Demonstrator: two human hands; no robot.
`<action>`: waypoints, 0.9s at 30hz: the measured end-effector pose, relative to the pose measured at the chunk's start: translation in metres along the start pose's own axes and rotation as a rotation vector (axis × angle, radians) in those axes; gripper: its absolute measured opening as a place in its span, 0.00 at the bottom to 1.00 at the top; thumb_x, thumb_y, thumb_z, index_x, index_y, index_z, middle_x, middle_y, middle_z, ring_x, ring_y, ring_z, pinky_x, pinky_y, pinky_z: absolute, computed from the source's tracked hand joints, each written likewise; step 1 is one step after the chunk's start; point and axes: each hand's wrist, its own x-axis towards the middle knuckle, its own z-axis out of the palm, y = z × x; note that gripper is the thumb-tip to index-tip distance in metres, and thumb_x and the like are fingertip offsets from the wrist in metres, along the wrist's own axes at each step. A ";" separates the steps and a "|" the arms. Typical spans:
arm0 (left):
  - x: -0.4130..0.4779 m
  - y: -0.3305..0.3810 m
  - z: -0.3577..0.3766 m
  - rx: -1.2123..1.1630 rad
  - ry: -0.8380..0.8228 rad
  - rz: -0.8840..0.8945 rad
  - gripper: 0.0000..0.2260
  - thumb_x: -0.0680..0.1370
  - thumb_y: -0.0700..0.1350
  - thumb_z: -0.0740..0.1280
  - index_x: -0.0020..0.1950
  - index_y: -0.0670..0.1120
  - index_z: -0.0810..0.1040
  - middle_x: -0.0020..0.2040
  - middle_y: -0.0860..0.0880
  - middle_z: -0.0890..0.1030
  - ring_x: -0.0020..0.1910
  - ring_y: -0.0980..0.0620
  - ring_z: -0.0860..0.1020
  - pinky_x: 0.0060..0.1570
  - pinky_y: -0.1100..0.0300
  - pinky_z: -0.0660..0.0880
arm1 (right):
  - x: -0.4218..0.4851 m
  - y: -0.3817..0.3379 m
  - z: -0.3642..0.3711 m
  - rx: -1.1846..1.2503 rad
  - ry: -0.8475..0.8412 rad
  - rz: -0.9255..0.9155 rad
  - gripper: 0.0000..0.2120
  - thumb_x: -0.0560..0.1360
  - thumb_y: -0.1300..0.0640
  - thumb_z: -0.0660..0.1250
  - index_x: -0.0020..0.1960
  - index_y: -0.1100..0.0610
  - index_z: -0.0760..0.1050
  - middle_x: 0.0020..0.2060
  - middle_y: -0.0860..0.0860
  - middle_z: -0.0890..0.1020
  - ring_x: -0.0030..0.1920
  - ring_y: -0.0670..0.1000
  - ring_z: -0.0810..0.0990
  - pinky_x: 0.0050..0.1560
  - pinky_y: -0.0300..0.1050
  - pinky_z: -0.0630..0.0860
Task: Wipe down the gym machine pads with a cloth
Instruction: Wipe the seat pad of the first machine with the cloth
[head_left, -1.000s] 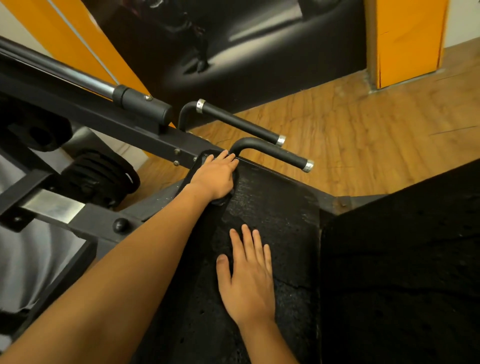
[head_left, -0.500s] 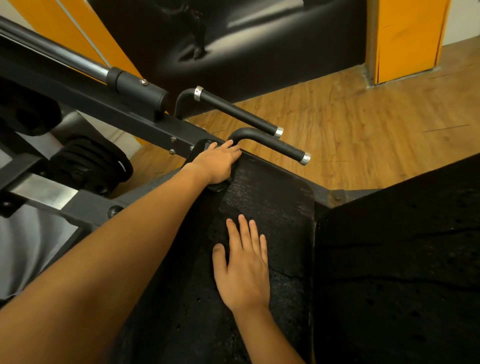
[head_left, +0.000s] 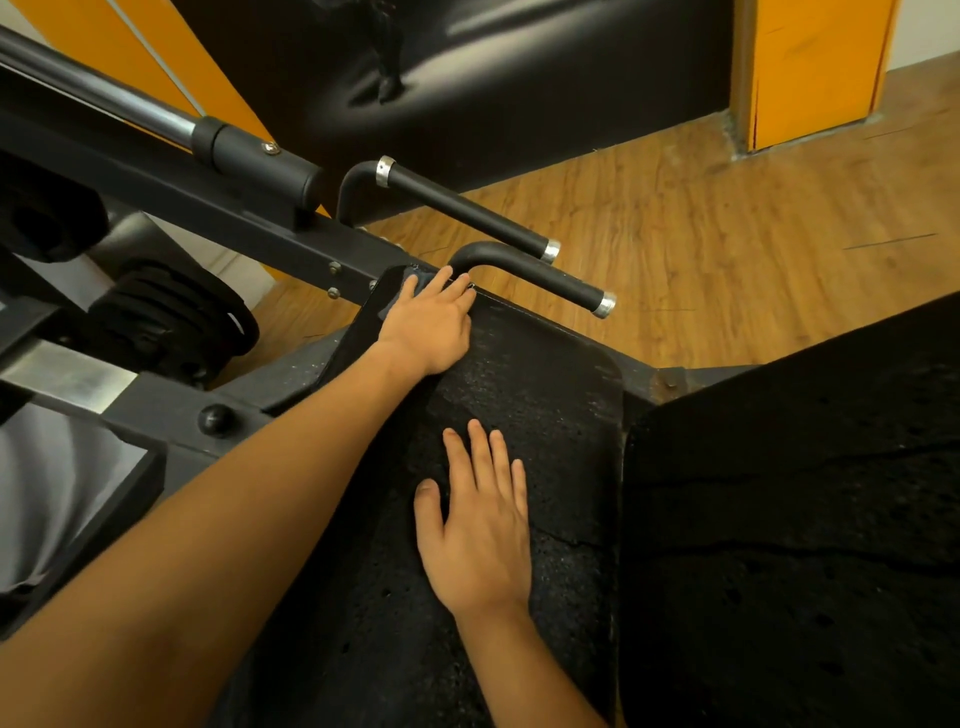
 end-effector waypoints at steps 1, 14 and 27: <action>0.002 -0.001 -0.004 -0.007 -0.032 0.012 0.24 0.86 0.49 0.52 0.83 0.46 0.56 0.84 0.48 0.52 0.83 0.47 0.46 0.79 0.40 0.46 | 0.000 0.000 0.000 -0.002 0.000 0.002 0.29 0.82 0.40 0.45 0.83 0.42 0.49 0.83 0.41 0.44 0.80 0.42 0.33 0.82 0.51 0.37; 0.000 -0.005 -0.003 -0.021 0.020 -0.116 0.31 0.83 0.56 0.58 0.84 0.47 0.53 0.84 0.46 0.48 0.82 0.46 0.43 0.78 0.38 0.45 | -0.001 0.000 0.000 0.016 0.021 -0.007 0.29 0.83 0.40 0.46 0.83 0.42 0.49 0.82 0.41 0.44 0.79 0.40 0.32 0.81 0.49 0.36; 0.006 -0.006 0.001 -0.021 0.015 0.036 0.27 0.85 0.47 0.56 0.83 0.48 0.53 0.84 0.45 0.52 0.82 0.44 0.48 0.79 0.42 0.51 | -0.001 0.000 -0.001 0.023 0.018 -0.007 0.29 0.82 0.40 0.45 0.83 0.42 0.50 0.83 0.41 0.45 0.80 0.41 0.33 0.81 0.50 0.36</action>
